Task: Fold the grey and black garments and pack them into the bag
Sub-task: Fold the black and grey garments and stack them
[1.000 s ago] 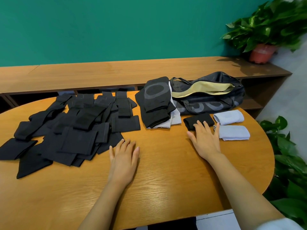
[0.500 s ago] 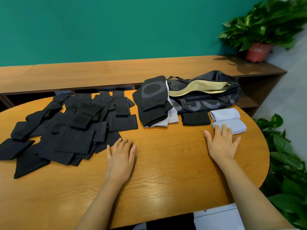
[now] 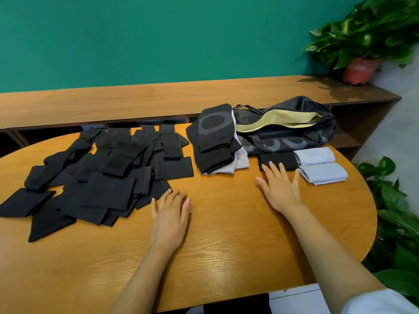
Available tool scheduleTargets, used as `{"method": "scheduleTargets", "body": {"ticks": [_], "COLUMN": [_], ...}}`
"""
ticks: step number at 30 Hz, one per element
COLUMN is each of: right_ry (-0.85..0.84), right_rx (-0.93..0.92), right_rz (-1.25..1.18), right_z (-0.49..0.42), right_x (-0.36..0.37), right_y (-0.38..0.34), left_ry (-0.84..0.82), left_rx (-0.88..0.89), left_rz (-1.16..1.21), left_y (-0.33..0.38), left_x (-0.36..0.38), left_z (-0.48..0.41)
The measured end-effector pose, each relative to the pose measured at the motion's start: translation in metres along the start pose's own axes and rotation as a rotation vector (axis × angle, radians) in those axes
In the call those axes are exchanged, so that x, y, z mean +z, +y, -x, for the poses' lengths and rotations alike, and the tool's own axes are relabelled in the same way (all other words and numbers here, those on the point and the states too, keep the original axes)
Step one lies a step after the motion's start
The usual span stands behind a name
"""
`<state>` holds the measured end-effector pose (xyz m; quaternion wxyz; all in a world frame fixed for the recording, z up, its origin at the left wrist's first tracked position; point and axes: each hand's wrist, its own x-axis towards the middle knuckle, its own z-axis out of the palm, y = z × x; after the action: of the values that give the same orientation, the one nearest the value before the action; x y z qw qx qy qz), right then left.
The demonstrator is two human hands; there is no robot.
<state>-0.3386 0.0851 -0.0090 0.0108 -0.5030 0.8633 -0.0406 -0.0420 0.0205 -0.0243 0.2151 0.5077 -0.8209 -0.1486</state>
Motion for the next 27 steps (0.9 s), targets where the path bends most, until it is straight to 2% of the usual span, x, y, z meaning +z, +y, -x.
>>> {"method": "scheduleTargets", "body": {"ticks": [4,9,13,17,19,23,27], "right_ry": [0.088,0.096,0.136,0.294,0.317,0.158,0.143], "right_rx": [-0.178,-0.358,-0.362,-0.350,-0.347,-0.290,-0.287], "right_rz": [-0.023,-0.018,-0.037,-0.209,-0.188,0.080,0.107], "right_z": [0.001,-0.020,-0.046,-0.053,-0.055,-0.059,-0.057], "right_x": [-0.010,-0.020,-0.030,-0.038,-0.035,-0.026,-0.026], "right_y": [-0.026,-0.075,-0.105,-0.121,-0.121,-0.113,-0.104], "left_ry": [0.003,-0.019,-0.031,-0.030,-0.026,-0.028,-0.037], "left_rx": [0.008,-0.017,-0.028,-0.030,-0.027,-0.025,-0.021], "left_rz": [-0.002,0.007,0.013,0.021,0.030,0.035,0.039], "left_y": [-0.001,0.002,0.004,0.004,0.005,0.005,0.005], "left_x": [0.001,-0.003,-0.005,-0.006,-0.006,-0.006,-0.006], "left_z": [-0.001,0.001,0.001,0.000,0.000,0.000,-0.001]}}
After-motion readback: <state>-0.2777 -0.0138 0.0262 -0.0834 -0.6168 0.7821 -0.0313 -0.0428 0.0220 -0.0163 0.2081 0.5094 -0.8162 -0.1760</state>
